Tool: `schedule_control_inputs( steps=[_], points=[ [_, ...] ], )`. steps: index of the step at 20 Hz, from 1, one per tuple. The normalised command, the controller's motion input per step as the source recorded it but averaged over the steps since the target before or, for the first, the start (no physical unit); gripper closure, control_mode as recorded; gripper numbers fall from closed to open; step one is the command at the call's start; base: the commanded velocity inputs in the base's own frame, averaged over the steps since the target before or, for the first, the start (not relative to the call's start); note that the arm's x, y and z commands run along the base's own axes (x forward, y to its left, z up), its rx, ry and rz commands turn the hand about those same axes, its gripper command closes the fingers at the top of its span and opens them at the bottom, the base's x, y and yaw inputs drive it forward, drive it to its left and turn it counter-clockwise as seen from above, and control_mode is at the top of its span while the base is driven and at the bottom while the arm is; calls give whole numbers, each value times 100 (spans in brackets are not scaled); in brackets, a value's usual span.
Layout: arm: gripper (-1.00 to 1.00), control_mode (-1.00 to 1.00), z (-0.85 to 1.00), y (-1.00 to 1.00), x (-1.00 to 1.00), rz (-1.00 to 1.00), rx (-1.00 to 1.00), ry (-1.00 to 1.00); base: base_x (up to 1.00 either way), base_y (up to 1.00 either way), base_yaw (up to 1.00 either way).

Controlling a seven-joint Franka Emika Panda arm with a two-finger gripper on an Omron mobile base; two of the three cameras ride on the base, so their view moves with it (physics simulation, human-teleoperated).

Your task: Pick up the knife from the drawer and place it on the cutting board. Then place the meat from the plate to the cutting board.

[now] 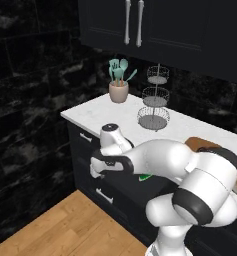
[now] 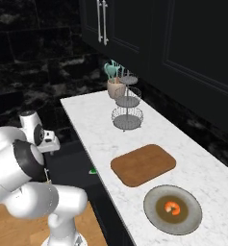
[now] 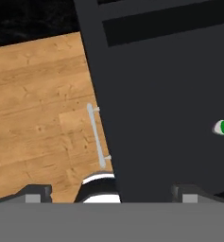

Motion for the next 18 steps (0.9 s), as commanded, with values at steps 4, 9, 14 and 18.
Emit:
schedule_control_inputs(
  steps=[4, 9, 14, 18],
  points=[
    [-100, -100, -52, 0, 0, 4, 0, 0, 0, 0, 0],
    [-100, -100, -36, 0, 0, 2, 0, 0, 0, 0, 0],
    [-100, -100, -37, 0, 2, 0, 0, -5, 0, 0, 0],
    [-100, -100, -43, 0, 0, 0, 0, -2, 0, 0, 0]
  ],
)
